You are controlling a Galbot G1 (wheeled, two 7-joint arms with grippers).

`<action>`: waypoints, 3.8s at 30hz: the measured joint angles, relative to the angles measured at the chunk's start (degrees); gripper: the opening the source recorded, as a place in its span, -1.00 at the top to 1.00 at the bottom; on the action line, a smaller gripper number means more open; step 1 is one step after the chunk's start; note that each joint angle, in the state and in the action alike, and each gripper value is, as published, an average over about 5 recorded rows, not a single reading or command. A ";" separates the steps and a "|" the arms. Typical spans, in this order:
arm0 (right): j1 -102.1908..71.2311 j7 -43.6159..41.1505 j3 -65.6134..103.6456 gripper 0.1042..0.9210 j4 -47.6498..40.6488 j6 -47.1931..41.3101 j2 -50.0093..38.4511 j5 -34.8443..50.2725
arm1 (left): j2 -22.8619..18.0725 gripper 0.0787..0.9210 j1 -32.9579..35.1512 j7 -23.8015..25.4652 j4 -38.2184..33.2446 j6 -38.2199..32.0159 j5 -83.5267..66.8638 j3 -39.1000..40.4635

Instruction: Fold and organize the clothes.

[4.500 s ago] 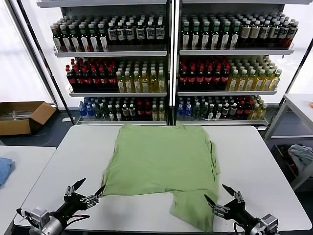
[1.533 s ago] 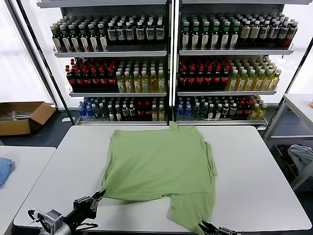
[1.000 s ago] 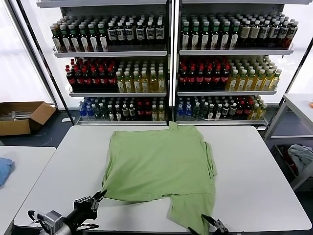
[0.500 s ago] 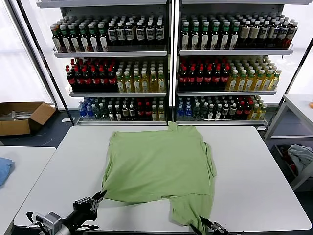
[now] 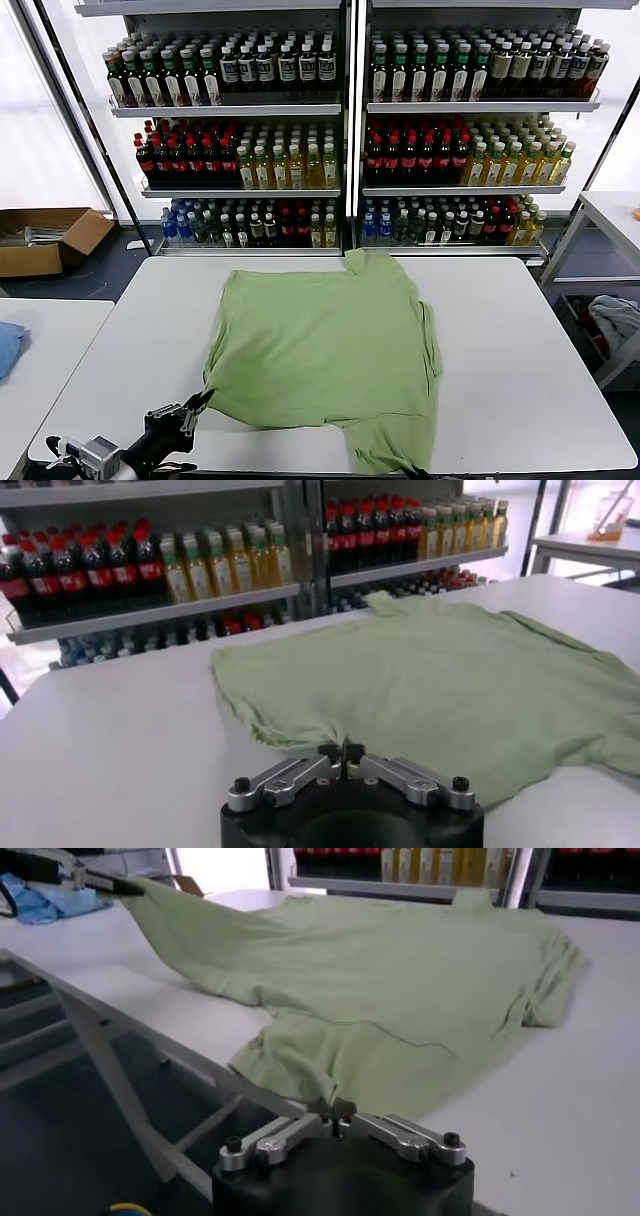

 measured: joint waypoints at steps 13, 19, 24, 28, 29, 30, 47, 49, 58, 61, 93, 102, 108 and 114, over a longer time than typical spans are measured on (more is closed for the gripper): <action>4.72 3.55 0.71 0.99 2.54 -1.07 -0.29 10.47 | -0.05 0.99 -0.35 -0.03 -1.70 1.90 -0.85 -0.57; 12.00 6.59 -1.01 0.99 0.62 -2.10 0.04 14.67 | 0.71 0.99 -4.12 0.34 0.68 2.10 -2.14 0.19; 19.08 8.90 -2.88 0.99 -2.12 -3.05 -0.54 17.00 | 2.00 0.99 -8.09 0.91 3.70 2.72 -3.84 1.11; 25.12 10.17 -4.69 0.99 -5.38 -3.45 -1.06 17.87 | 3.34 0.99 -11.78 1.11 6.60 3.55 -5.70 1.92; 26.68 10.43 -5.19 0.99 -6.38 -3.53 -1.15 17.99 | 3.69 0.99 -12.71 1.16 7.37 3.75 -6.18 2.13; 28.23 10.66 -5.72 0.99 -7.44 -3.61 -1.25 18.08 | 4.05 0.99 -13.68 1.19 8.18 3.95 -6.65 2.38; 49.55 13.74 -15.48 0.64 -25.76 -4.52 -0.04 16.23 | 5.10 0.81 -28.69 -0.53 22.03 4.69 -8.83 9.13; 50.58 14.16 -15.94 0.49 -26.76 -4.47 -0.03 15.80 | 4.89 0.66 -29.33 -0.99 22.81 4.50 -8.65 9.43; 49.32 16.41 -14.60 -0.12 -26.04 -5.23 -1.25 13.70 | 4.87 0.04 -28.79 -1.88 23.50 3.50 -7.78 9.02; 46.80 16.99 -12.91 -0.31 -23.99 -5.84 -1.60 12.68 | 4.52 -0.16 -27.49 -1.97 23.06 3.19 -7.21 8.82; 30.94 18.95 -10.99 0.39 -17.26 -8.73 0.19 7.82 | 0.68 -0.31 -26.56 -2.31 26.11 2.98 -4.20 11.59; 31.29 18.92 -11.60 0.96 -17.59 -9.86 -0.38 8.90 | 1.32 0.31 -26.05 -1.23 26.32 2.59 -4.56 11.51; 30.75 18.57 -11.11 1.00 -16.99 -10.31 -1.18 9.62 | 1.97 0.72 -25.51 -0.30 26.15 2.26 -4.98 11.17; 30.04 18.18 -10.18 1.00 -16.62 -10.34 -2.22 10.26 | 2.83 0.93 -24.72 1.41 25.56 1.51 -5.64 10.46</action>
